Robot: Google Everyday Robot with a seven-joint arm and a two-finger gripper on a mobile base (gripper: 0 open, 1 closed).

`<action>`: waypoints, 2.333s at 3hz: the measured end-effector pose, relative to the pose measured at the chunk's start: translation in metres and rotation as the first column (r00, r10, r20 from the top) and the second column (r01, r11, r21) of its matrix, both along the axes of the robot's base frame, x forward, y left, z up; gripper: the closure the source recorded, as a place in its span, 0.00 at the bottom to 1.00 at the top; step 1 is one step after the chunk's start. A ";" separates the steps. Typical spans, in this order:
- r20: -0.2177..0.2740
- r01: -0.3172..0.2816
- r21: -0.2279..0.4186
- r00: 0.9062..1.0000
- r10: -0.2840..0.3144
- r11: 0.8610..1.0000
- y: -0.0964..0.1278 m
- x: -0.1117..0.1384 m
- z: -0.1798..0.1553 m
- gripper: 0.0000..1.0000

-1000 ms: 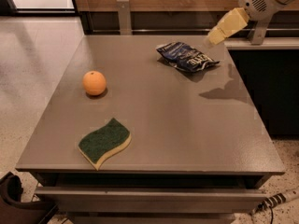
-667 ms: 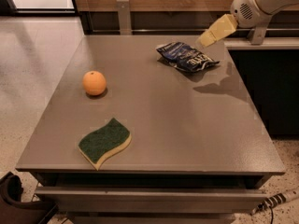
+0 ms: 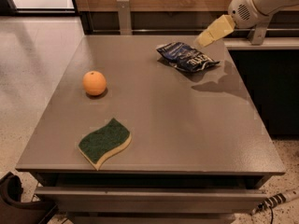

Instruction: Move blue chip bag near sponge

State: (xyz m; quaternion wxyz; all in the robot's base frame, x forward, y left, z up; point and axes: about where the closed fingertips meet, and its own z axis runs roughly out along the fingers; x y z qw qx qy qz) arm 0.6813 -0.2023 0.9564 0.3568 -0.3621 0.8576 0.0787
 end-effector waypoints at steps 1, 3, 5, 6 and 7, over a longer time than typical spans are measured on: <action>-0.045 -0.011 0.107 0.999 0.016 0.994 -0.003 0.025 -0.026 0.00; -0.074 0.029 0.237 0.997 -0.012 0.971 -0.011 0.050 -0.081 0.00; -0.036 -0.025 0.328 0.999 0.039 0.944 0.011 0.076 -0.111 0.00; -0.032 -0.065 0.356 0.996 0.081 0.932 0.028 0.084 -0.121 0.00; -0.037 -0.088 0.377 0.993 0.110 0.922 0.042 0.085 -0.131 0.00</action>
Offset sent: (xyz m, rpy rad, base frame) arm 0.0519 -0.0182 -0.0848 0.2420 0.1158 -0.0378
